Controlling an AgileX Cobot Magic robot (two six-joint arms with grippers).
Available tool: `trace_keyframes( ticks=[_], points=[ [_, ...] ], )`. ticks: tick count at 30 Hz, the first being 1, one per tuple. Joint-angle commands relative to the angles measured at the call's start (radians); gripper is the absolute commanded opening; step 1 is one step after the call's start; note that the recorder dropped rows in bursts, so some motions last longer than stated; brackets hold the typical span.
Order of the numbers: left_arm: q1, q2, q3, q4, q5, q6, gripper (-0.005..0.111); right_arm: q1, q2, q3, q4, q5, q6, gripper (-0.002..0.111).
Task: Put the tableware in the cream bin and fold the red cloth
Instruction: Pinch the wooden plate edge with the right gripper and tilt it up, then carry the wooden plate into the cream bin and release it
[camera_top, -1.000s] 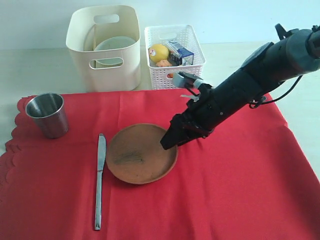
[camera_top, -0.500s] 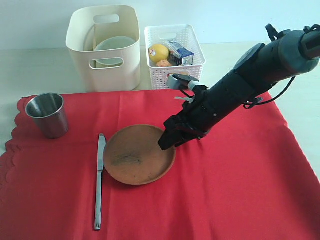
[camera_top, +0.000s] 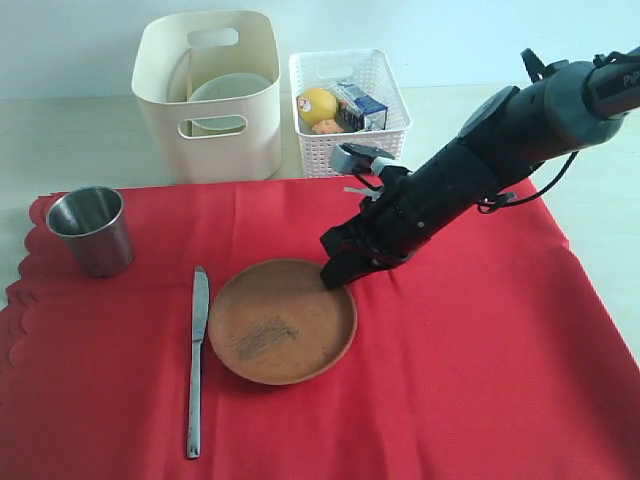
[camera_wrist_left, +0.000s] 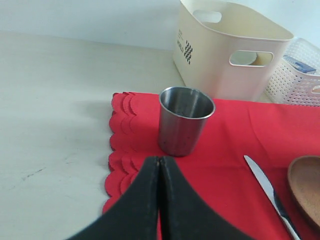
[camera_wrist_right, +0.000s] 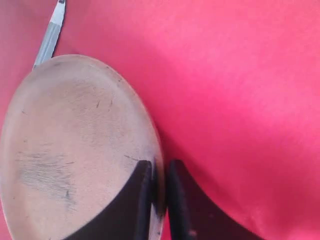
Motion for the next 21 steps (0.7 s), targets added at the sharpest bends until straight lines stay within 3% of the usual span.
trace_keyframes(
  ticks=[1,21],
  points=[
    [0.001,-0.006,0.004,-0.007,-0.008,-0.004,0.000,-0.001,-0.023,0.007,-0.059,-0.120,-0.025,0.000],
    [0.001,-0.006,0.004,-0.007,-0.008,-0.004,0.000,0.003,-0.220,-0.052,-0.007,0.053,0.002,0.000]
  ],
)
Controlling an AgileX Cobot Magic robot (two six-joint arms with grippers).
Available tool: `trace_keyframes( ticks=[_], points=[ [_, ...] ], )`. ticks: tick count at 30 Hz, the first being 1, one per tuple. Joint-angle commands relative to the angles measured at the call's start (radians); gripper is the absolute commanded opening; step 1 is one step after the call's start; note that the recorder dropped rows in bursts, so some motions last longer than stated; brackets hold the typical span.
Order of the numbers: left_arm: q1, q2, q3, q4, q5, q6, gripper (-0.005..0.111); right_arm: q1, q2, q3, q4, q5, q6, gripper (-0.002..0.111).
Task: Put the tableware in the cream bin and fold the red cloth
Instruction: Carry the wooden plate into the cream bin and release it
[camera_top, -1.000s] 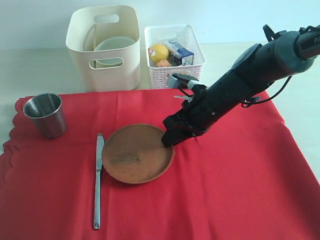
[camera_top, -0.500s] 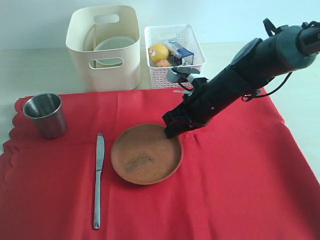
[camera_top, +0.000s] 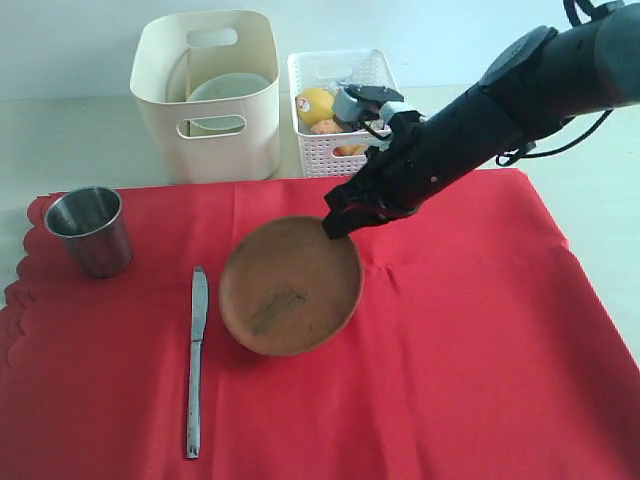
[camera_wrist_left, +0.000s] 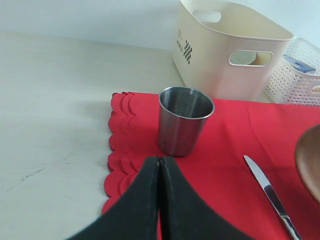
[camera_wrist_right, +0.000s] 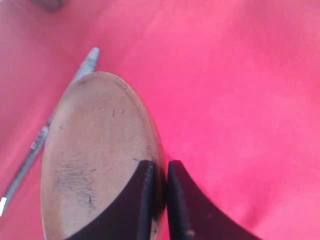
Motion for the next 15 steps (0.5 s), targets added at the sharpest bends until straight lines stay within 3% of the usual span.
trace_keyframes(
  ticks=[1,9,15],
  points=[
    [0.001,-0.006,0.004,-0.007,-0.008,-0.001,0.000,0.000,-0.060,-0.063,0.019,0.095,0.037,0.000],
    [0.001,-0.006,0.004,-0.007,-0.008,0.000,0.000,0.000,-0.088,-0.266,-0.010,0.158,0.173,0.000],
    [0.001,-0.006,0.004,-0.007,-0.008,-0.003,0.000,0.000,-0.084,-0.434,-0.103,0.067,0.308,0.000]
  ],
)
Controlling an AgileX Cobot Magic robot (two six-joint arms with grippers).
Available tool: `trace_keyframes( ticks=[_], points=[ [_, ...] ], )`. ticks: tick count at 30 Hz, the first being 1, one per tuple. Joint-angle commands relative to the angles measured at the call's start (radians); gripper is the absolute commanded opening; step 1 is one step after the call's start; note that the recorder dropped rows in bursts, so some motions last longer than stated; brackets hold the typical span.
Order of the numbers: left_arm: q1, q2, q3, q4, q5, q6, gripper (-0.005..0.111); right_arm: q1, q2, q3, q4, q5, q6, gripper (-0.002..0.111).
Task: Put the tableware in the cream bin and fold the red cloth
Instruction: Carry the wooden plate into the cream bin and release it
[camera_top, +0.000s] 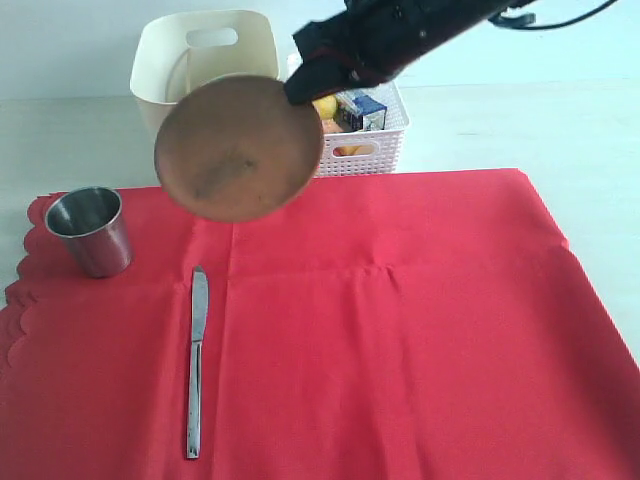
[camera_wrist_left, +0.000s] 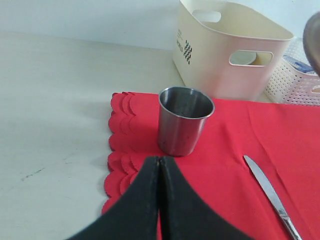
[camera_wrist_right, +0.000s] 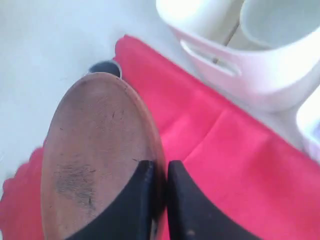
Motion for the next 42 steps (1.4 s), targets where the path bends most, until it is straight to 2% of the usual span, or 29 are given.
trace_keyframes(
  ticks=[1,5,9,11,17,21,33,35,40,42],
  points=[
    [0.001,-0.006,0.004,-0.007,-0.008,-0.003,0.000,0.000,-0.010,-0.121,-0.072,-0.088,0.118,0.000],
    [0.001,-0.006,0.004,-0.007,-0.008,-0.003,0.000,0.000,0.014,-0.228,-0.133,-0.201,0.212,0.000],
    [0.001,-0.006,0.004,-0.007,-0.008,-0.003,0.000,0.013,0.053,-0.289,-0.138,-0.287,0.212,0.000],
    [0.001,-0.006,0.004,-0.007,-0.008,-0.003,0.000,0.050,0.100,-0.322,-0.208,-0.408,0.216,0.000],
    [0.001,-0.006,0.004,-0.007,-0.008,-0.003,0.000,0.147,0.177,-0.324,-0.346,-0.652,0.216,0.000],
    [0.001,-0.006,0.004,-0.007,-0.008,-0.003,0.000,0.163,0.227,-0.326,-0.353,-0.765,0.212,0.000],
    [0.001,-0.006,0.004,-0.007,-0.008,-0.003,0.000,0.179,0.309,-0.326,-0.373,-0.802,0.103,0.000],
    [0.001,-0.006,0.004,-0.007,-0.008,-0.003,0.000,0.182,0.314,-0.326,-0.373,-0.802,0.098,0.004],
    [0.001,-0.006,0.004,-0.007,-0.008,-0.003,0.000,0.182,0.320,-0.326,-0.373,-0.791,0.098,0.027],
    [0.001,-0.006,0.004,-0.007,-0.008,-0.003,0.000,0.182,0.320,-0.326,-0.373,-0.776,0.091,0.032]
  ],
)
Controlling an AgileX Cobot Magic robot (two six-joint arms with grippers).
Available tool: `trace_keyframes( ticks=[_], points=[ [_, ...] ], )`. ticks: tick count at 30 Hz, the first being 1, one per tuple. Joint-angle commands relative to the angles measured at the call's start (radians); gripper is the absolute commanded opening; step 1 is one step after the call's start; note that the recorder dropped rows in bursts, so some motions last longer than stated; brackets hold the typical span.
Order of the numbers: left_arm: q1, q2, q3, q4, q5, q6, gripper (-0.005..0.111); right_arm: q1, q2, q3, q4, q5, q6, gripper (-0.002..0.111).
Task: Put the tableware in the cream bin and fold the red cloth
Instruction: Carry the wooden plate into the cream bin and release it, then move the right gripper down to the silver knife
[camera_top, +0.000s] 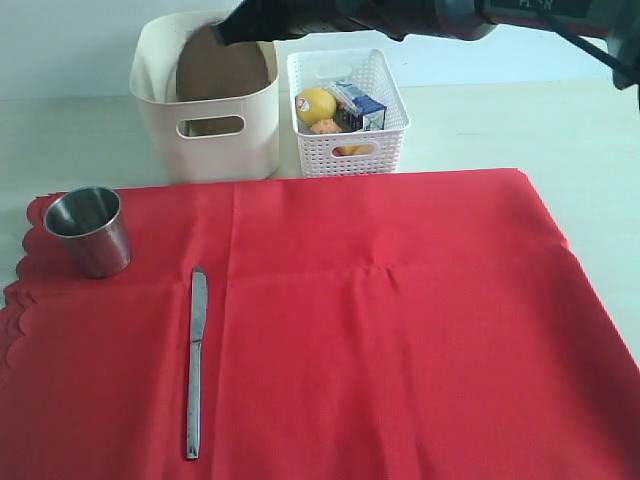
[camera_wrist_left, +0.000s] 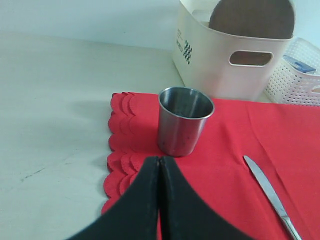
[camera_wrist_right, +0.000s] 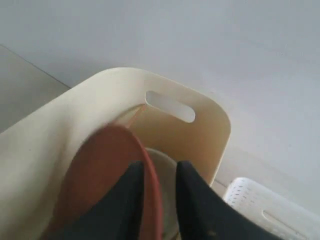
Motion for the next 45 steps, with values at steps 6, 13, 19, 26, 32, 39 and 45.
trace_keyframes(
  ticks=[6,13,19,26,32,39,45],
  points=[
    [0.001,-0.006,0.004,-0.007,-0.008,-0.003,0.000,0.001,-0.043,-0.007,-0.003,0.072,-0.010,0.034],
    [0.001,-0.006,0.004,-0.007,-0.008,-0.003,0.000,0.001,-0.141,-0.007,-0.003,0.207,0.002,0.034],
    [0.001,-0.006,0.004,-0.007,-0.008,-0.003,0.000,0.001,-0.225,-0.007,-0.043,0.374,0.082,0.033],
    [0.001,-0.006,0.004,-0.007,-0.008,-0.003,0.000,0.001,-0.304,-0.007,-0.254,0.569,0.340,0.033],
    [0.001,-0.006,0.004,-0.007,-0.008,-0.003,0.000,0.001,-0.349,0.023,-0.325,0.686,0.434,0.033],
    [0.001,-0.006,0.004,-0.007,-0.008,-0.003,0.000,0.001,-0.394,0.130,-0.325,0.702,0.462,0.033],
    [0.001,-0.006,0.004,-0.007,-0.008,-0.003,0.000,0.001,-0.442,0.280,-0.325,0.658,0.460,0.033]
  ],
)
